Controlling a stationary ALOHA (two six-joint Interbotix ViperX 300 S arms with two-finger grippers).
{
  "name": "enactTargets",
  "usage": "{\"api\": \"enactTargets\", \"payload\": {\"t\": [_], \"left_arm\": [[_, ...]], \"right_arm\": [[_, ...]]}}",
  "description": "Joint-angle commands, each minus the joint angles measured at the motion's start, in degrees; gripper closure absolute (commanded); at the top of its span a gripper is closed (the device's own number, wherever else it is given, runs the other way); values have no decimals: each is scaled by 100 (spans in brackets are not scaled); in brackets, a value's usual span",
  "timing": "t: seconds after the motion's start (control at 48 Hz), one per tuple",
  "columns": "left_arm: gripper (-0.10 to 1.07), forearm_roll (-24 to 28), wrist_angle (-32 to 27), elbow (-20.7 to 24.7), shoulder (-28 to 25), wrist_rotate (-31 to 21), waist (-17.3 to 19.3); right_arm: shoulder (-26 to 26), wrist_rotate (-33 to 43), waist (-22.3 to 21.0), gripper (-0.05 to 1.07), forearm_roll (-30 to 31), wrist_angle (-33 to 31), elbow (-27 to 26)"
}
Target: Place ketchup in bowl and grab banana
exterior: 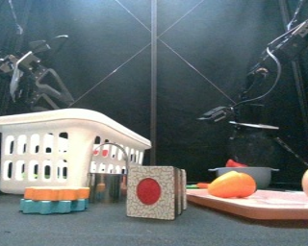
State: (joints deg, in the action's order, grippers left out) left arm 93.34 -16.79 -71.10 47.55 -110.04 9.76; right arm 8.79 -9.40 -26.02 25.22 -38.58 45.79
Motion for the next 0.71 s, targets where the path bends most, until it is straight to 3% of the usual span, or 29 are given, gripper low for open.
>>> {"api": "enactTargets", "payload": {"t": [0.0, 0.417, 0.688], "left_arm": [[-5, 18, -18, 70, -9, 9, 18], [-5, 18, -18, 62, -9, 18, 26], [-5, 18, -18, 62, -9, 18, 35]], "right_arm": [[9, 9, 0, 9, 9, 97, -88], [-316, 0, -35, 10, -18, 281, -114], [-492, -9, -62, 21, 9, 360, -123]]}}
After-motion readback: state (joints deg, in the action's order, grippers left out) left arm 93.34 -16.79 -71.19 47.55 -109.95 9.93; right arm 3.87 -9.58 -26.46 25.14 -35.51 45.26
